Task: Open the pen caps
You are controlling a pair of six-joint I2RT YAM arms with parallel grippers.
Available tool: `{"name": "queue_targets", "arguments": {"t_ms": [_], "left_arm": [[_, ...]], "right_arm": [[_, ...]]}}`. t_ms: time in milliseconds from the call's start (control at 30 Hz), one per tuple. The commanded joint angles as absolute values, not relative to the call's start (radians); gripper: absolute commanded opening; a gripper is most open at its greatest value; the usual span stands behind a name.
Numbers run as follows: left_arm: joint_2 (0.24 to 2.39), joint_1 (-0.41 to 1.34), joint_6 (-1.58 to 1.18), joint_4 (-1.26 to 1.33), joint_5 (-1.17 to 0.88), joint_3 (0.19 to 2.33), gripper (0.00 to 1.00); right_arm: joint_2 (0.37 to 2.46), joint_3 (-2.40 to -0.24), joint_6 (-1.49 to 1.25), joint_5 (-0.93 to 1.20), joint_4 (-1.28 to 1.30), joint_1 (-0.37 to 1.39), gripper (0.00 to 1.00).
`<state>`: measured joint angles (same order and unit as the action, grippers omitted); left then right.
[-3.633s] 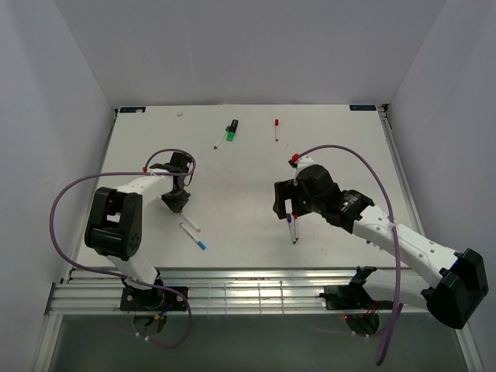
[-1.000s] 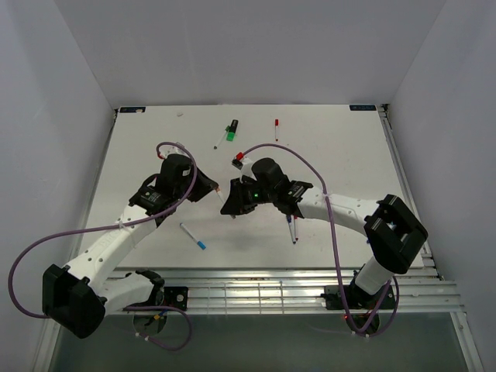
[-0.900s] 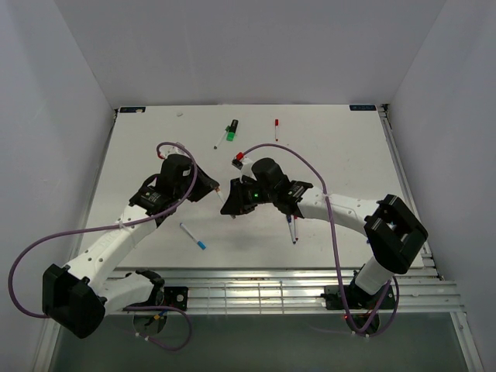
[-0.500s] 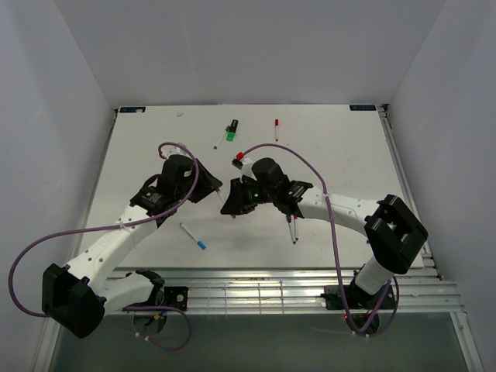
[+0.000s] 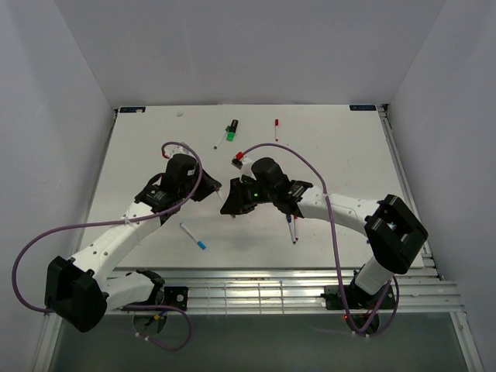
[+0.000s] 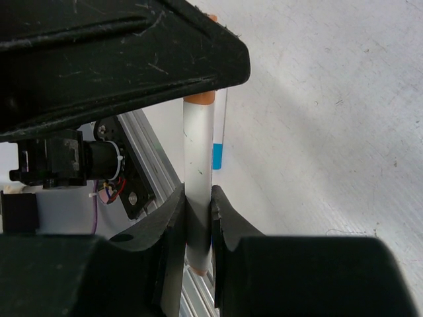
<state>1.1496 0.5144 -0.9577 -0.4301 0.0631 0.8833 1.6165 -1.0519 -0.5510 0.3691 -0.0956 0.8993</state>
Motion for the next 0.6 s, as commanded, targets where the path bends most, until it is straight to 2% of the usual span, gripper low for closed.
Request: {"name": "queue_targets", "arguments": {"t_ms": [0, 33, 133, 233, 367, 567], "left_arm": [[1.152, 0.520, -0.942, -0.425, 0.083, 0.882, 0.16], [1.157, 0.520, -0.940, -0.433, 0.086, 0.888, 0.00], [1.192, 0.520, -0.957, -0.448, 0.077, 0.913, 0.00], [1.261, 0.520, -0.986, -0.513, 0.098, 0.966, 0.00], [1.334, 0.519, -1.023, -0.572, 0.158, 1.064, 0.00], [1.474, 0.470, -0.977, -0.676, 0.181, 1.290, 0.00]], "right_arm": [[1.609, -1.104, -0.555, 0.384, -0.110, 0.904, 0.08], [1.611, -1.100, -0.555, 0.382, -0.109, 0.905, 0.08], [1.606, -1.086, -0.548, 0.364, -0.103, 0.905, 0.08], [1.589, -1.083, -0.473, 0.226, -0.059, 0.937, 0.08], [1.597, -1.121, -0.387, -0.122, 0.111, 1.018, 0.08], [1.612, -1.160, -0.350, -0.446, 0.282, 1.107, 0.08]]}}
